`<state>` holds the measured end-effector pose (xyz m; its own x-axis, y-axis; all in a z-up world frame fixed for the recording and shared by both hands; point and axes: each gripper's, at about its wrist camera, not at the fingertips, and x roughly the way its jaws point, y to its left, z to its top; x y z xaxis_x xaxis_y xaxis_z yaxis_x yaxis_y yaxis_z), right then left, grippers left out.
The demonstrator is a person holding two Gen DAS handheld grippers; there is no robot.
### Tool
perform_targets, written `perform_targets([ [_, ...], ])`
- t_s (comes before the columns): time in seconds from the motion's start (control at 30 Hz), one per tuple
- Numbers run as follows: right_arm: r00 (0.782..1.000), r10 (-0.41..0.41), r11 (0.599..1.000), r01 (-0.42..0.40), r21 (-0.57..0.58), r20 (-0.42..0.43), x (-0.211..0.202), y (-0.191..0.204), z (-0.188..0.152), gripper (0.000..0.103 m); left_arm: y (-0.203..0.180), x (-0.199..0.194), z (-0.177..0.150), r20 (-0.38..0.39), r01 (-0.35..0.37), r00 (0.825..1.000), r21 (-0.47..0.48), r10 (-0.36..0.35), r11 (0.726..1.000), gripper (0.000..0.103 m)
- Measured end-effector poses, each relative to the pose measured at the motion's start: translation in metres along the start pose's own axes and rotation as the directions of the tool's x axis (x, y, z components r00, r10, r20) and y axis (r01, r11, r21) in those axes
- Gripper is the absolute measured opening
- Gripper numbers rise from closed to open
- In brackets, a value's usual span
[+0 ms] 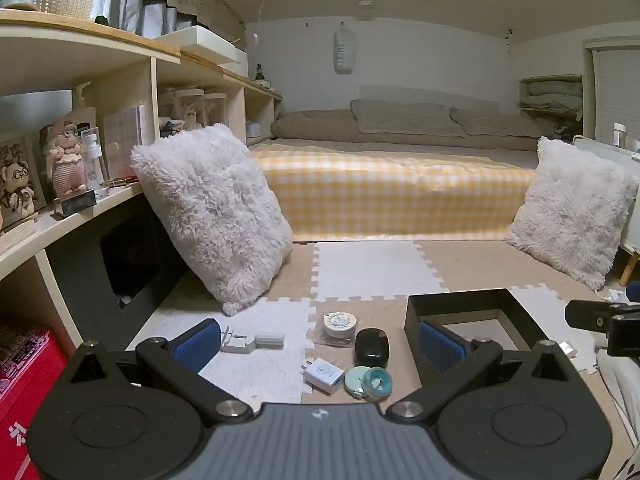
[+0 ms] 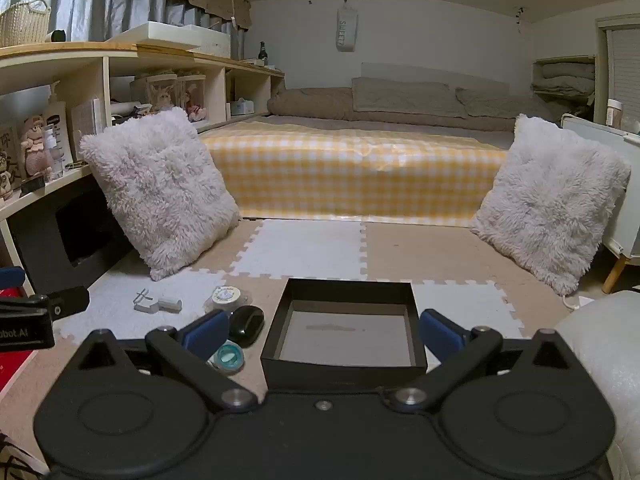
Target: Organize rigid objects
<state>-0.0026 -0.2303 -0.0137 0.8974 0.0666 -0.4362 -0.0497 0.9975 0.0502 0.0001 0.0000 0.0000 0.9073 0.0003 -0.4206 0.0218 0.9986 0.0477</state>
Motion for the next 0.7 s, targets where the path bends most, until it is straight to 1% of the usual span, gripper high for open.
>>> perform_targets([
  [0.7, 1.0, -0.001, 1.0, 0.001, -0.002, -0.004, 0.0024, 0.0017, -0.001, 0.103, 0.0, 0.0002, -0.0001, 0.003, -0.001, 1.0, 0.004, 0.001, 1.0, 0.103],
])
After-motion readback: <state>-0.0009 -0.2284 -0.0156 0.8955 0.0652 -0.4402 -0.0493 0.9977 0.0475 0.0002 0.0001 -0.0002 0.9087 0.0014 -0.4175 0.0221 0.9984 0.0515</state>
